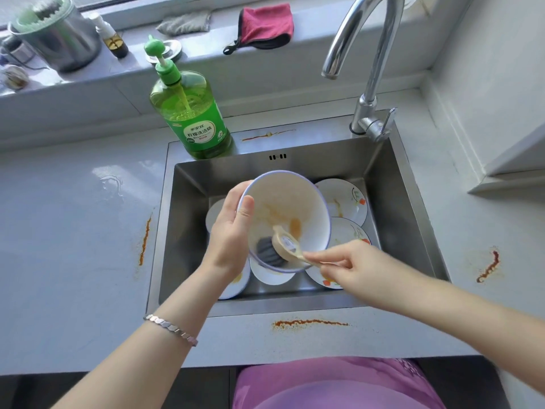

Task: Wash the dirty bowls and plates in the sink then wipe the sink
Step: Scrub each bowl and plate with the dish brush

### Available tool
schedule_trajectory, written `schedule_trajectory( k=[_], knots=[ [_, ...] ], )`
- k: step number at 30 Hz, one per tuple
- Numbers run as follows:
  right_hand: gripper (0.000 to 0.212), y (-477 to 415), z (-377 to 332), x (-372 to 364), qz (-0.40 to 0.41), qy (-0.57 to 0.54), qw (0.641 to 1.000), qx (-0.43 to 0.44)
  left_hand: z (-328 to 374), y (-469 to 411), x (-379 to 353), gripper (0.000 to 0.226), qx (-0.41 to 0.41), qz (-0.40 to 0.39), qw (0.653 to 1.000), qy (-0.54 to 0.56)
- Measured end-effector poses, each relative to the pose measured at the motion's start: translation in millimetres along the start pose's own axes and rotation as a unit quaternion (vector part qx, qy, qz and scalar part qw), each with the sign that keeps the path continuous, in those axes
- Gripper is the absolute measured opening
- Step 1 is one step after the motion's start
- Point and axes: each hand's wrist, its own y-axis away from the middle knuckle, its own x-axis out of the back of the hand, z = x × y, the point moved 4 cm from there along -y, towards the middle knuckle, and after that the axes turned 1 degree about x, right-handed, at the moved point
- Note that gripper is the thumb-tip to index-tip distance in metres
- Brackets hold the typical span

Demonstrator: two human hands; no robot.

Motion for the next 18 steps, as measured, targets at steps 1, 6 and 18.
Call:
schedule_trajectory(
  k=[1, 6, 18],
  knots=[
    [0.036, 0.6, 3.8, 5.6, -0.003, 0.096, 0.995, 0.005, -2.1, 0.2, 0.7, 0.029, 0.014, -0.015, 1.000, -0.008],
    [0.053, -18.4, 25.5, 28.1, 0.126, 0.451, 0.876, 0.118, -16.0, 11.1, -10.3, 0.030, 0.096, -0.114, 0.988, -0.041],
    [0.030, -2.6, 67.5, 38.0, 0.223, -0.132, 0.963, -0.074, -34.7, 13.2, 13.4, 0.023, 0.208, 0.066, 0.974, 0.053]
  ],
)
